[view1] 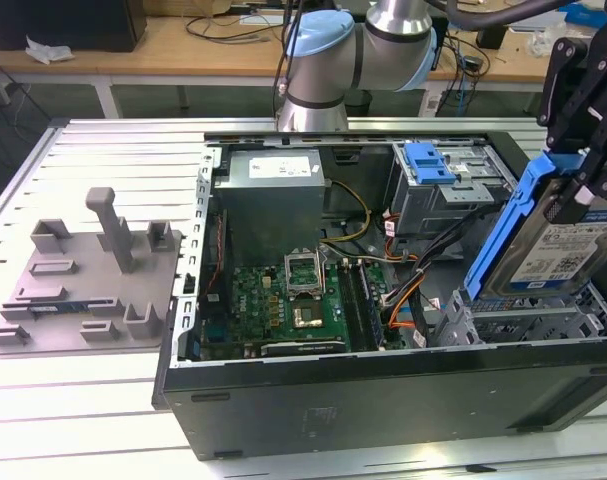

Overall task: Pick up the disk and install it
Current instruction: 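Insert the disk into the insertion slot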

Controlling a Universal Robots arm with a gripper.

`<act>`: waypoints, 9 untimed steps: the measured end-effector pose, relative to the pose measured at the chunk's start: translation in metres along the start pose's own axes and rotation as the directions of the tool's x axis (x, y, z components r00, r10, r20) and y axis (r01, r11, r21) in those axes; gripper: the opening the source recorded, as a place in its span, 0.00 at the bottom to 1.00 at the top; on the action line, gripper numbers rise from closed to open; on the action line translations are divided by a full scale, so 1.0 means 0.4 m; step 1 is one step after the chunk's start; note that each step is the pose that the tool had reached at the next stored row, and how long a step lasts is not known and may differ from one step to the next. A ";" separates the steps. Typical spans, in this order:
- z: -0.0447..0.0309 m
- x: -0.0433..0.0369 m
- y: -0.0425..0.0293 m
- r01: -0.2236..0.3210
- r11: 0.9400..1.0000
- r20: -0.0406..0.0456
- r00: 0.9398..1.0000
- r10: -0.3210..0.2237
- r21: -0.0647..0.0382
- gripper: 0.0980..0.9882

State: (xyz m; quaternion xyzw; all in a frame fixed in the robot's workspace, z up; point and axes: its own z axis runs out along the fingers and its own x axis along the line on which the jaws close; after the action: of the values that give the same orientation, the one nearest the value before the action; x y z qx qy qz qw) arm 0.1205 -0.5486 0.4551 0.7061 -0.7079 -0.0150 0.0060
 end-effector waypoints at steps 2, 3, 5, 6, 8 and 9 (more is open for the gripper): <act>0.002 0.000 0.000 0.000 1.000 0.000 1.000 0.000 0.000 0.30; 0.005 0.000 0.000 0.000 1.000 0.000 1.000 0.000 0.000 0.30; 0.008 0.000 0.000 0.000 1.000 0.000 1.000 0.000 0.000 0.30; 0.010 0.000 0.000 0.000 1.000 0.000 1.000 0.000 0.000 0.30; 0.013 0.000 0.000 0.000 1.000 0.000 1.000 0.000 0.000 0.30; 0.014 0.000 0.000 0.000 1.000 0.000 1.000 0.000 0.000 0.30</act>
State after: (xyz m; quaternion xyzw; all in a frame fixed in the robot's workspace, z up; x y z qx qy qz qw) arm 0.1205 -0.5486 0.4495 0.7061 -0.7079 -0.0150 0.0059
